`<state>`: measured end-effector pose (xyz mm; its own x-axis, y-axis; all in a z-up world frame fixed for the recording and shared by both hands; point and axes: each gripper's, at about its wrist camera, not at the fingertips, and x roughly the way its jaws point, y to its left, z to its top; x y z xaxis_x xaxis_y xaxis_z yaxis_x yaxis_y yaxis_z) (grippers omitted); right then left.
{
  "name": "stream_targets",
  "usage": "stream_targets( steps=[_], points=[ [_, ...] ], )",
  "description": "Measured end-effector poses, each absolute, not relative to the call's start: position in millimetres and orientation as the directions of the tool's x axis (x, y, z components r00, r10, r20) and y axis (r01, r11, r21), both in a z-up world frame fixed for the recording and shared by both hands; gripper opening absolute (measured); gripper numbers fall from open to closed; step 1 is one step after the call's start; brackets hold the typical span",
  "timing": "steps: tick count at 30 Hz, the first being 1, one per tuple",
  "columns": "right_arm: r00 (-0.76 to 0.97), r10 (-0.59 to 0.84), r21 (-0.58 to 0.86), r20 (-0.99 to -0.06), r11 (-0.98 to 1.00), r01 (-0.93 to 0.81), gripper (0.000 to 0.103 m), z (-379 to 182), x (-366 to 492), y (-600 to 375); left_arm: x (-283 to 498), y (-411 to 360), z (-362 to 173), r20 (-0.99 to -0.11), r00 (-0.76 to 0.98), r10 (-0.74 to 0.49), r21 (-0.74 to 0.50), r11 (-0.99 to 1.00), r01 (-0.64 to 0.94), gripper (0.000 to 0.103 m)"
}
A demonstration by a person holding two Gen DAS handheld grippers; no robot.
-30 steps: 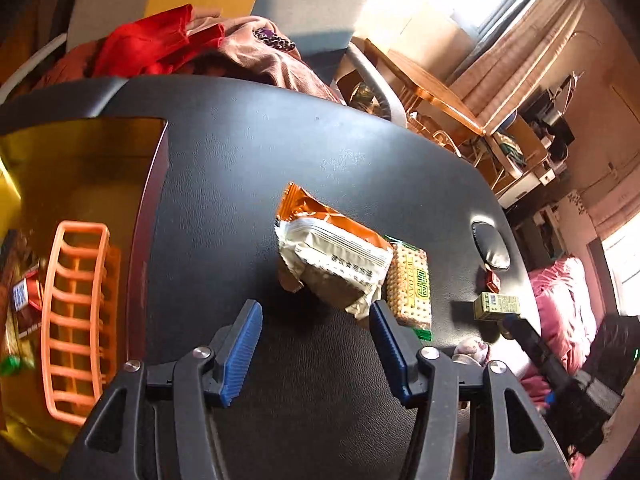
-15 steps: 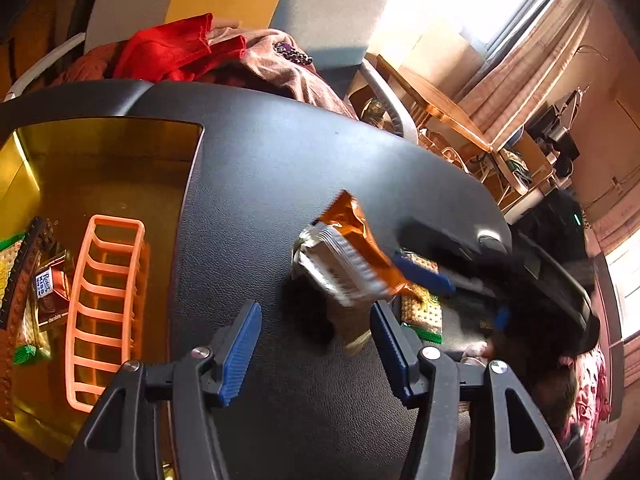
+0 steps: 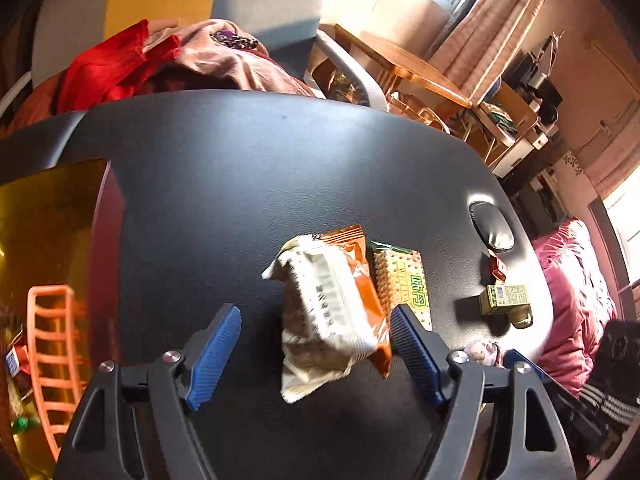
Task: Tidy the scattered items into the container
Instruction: 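Lift the orange-white snack bag with the left tool while the right tool approaches the white sock, then carry the snack bag toward the tray with the left tool while the right tool grasps the sock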
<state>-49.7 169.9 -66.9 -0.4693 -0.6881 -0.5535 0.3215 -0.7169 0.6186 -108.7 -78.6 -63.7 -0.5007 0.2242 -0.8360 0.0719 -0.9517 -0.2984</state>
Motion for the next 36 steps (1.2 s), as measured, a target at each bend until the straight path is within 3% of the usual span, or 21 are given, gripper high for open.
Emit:
stream_targets(
  steps=[10, 25, 30, 36],
  points=[
    [-0.567, -0.559, 0.508, -0.605, -0.819, 0.266, 0.085, -71, -36, 207, -125, -47, -76, -0.88, -0.469, 0.081, -0.106, -0.994, 0.028, 0.082],
    [-0.574, -0.453, 0.43, -0.682, -0.883, 0.186, 0.085, -99, -43, 210, -127, -20, -107, -0.9, -0.412, 0.139, -0.141, -0.99, -0.028, 0.085],
    [-0.57, -0.428, 0.425, -0.702, -0.893, 0.146, 0.085, -105, -42, 209, -118, -28, -103, -0.874, -0.458, 0.16, -0.176, -0.984, -0.008, 0.072],
    [-0.564, -0.396, 0.408, -0.725, -0.906, 0.111, 0.082, -111, -50, 197, -105, -41, -99, -0.853, -0.491, 0.175, -0.206, -0.979, 0.008, 0.065]
  ],
)
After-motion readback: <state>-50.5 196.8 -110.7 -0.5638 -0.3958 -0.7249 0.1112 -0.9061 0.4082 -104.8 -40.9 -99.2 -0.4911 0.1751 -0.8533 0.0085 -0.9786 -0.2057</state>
